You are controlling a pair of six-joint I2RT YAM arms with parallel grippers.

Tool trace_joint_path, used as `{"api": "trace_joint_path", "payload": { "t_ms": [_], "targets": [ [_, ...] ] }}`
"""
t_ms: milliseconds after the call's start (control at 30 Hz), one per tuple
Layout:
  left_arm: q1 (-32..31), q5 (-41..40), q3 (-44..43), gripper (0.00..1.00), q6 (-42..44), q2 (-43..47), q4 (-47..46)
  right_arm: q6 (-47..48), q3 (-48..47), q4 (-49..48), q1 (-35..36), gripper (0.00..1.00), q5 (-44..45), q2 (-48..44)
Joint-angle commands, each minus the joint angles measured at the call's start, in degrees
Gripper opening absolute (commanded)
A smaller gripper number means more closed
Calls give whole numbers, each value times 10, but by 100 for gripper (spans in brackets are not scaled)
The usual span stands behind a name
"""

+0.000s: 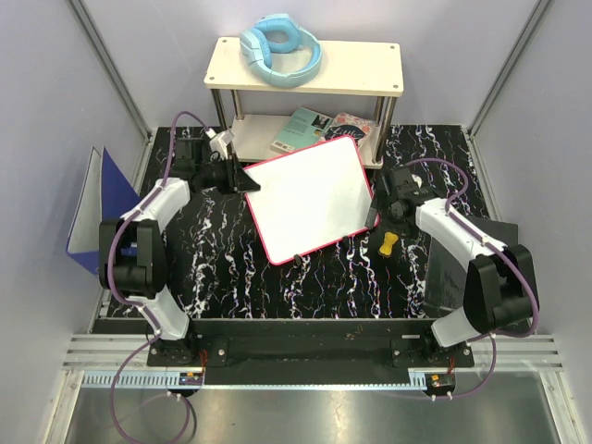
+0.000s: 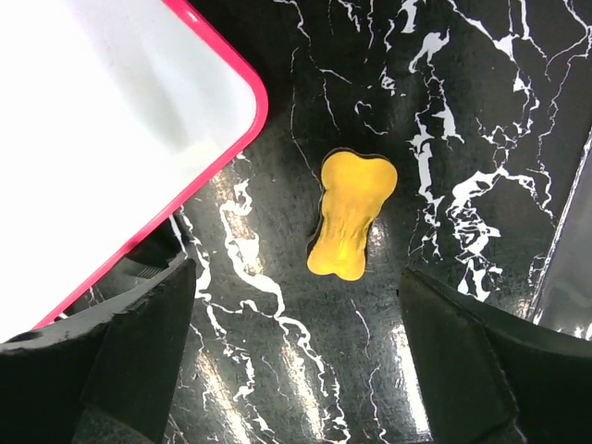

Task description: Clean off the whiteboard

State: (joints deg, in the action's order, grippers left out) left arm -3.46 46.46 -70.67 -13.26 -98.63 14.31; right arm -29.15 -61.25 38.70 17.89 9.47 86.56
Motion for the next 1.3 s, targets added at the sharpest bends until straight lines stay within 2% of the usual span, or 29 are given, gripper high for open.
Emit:
{"api": "trace_joint_path", "payload": {
  "t_ms": [0, 67, 100, 167, 200, 267, 333, 400, 633, 867, 1033, 1133, 1267],
  "targets": [
    [23, -218, 9, 7, 119, 5, 5, 9, 6, -19, 14, 92, -13, -37],
    [23, -223, 3, 24, 119, 0, 20, 15, 9, -23, 17, 90, -14, -35],
    [24, -230, -1, 34, 118, -2, 25, 17, 10, -26, 18, 85, -17, -32],
    [24, -243, 0, 42, 118, 1, 34, 22, 12, -37, 27, 76, -25, -23],
    [23, -253, 3, 44, 118, 6, 33, 23, 14, -42, 33, 55, -26, -18],
    [24, -259, 9, 52, 118, 15, 34, 22, 17, -59, 41, 35, -27, 2],
    [23, -268, 12, 57, 118, 19, 30, 16, 19, -75, 50, 9, -27, 18],
    [23, -272, 16, 60, 118, 25, 27, 15, 18, -86, 54, 0, -30, 44],
    [23, -239, 19, 61, 118, 26, 13, 29, -11, -93, 58, 0, -27, 74],
    [12, -226, 27, 61, 120, 31, 3, 30, -21, -122, 66, 0, -36, -18],
    [5, -227, 27, 61, 123, 31, 3, 44, -28, -182, 72, 0, -52, -79],
    [3, -227, 27, 61, 123, 31, 3, 51, -38, -206, 72, 0, -72, -77],
    [0, -230, 26, 61, 124, 31, 4, 52, -59, -226, 81, 0, -106, -32]
  ]
}}
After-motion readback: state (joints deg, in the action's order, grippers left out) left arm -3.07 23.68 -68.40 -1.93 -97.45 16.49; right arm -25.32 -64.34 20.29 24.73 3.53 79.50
